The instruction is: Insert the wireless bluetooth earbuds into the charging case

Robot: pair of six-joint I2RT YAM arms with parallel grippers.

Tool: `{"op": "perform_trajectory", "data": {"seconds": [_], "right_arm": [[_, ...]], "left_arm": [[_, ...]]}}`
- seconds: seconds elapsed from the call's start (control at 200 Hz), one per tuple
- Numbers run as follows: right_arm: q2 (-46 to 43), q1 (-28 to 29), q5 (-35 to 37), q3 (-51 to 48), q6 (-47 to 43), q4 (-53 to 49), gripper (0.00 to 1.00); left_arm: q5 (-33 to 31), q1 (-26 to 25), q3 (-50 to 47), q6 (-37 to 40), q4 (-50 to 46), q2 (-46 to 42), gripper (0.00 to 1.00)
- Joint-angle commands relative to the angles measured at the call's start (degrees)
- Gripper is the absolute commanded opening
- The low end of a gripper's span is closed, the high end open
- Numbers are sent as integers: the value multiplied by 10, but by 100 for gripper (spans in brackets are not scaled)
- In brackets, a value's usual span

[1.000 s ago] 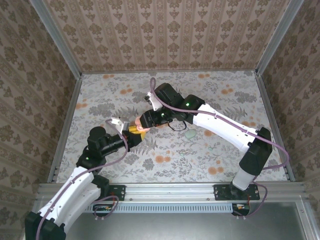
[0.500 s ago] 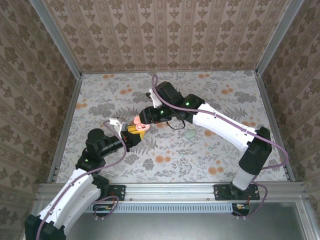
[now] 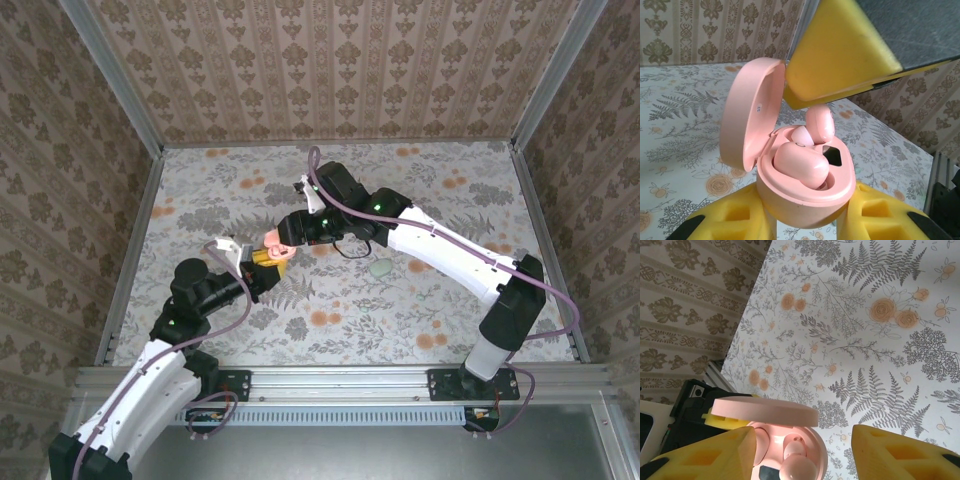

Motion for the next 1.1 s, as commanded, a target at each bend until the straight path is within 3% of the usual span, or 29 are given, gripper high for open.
{"op": "perform_trajectory", "data": {"seconds": [0.0, 0.45, 1.095], "right_arm": [[-24, -2, -13, 4, 18, 11, 54], [-85, -1, 68, -26, 122, -14, 50], [-21, 15, 31, -22, 153, -1, 46]], "left_arm": [[-9, -3, 2, 10, 1, -12, 0], [-55, -2, 5, 27, -30, -26, 0], [-51, -4, 12, 37, -44, -25, 0]]}}
